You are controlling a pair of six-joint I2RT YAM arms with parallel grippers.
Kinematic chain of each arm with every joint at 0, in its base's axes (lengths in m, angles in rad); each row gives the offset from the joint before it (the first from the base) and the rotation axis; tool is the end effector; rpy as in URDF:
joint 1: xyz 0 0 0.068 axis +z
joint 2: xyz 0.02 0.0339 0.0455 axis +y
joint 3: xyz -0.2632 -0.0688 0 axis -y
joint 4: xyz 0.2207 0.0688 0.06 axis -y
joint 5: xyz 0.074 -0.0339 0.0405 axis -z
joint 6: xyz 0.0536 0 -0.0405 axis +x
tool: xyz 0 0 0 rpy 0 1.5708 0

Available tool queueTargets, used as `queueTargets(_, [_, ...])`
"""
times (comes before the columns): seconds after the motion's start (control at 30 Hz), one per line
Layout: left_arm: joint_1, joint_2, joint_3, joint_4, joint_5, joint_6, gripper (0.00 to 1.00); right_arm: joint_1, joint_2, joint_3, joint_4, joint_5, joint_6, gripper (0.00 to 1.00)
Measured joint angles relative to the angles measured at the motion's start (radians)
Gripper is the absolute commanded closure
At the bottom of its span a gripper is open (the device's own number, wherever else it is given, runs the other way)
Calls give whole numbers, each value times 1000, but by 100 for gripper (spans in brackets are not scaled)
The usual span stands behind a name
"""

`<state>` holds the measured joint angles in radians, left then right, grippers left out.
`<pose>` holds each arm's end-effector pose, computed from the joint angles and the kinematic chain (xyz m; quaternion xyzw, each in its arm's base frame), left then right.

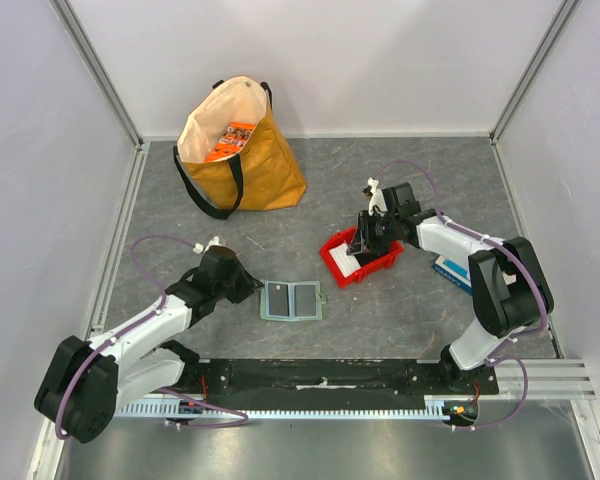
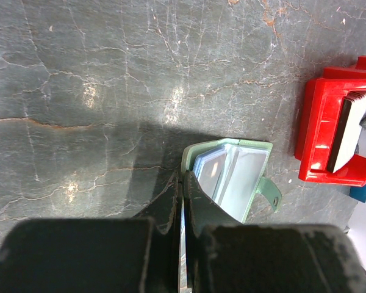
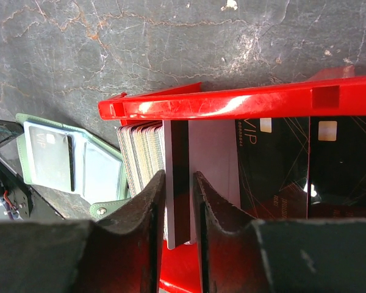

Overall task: Put the credit cards into the card holder
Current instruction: Pick up the credit card from the storage box.

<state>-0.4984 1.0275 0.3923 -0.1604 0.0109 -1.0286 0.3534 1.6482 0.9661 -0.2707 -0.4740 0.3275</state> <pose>0.1635 -0.0897 0.1650 -0.2406 0.8940 -0.2650 0.2696 0.2918 0.1337 0.1842 -0.0834 0.9250 0.3095 0.2040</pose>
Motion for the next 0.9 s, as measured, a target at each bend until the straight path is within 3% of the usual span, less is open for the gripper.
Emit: queueTargets(0.9, [0,2,0,6,17,0,98,4,-16,11,-10,108,-7,85])
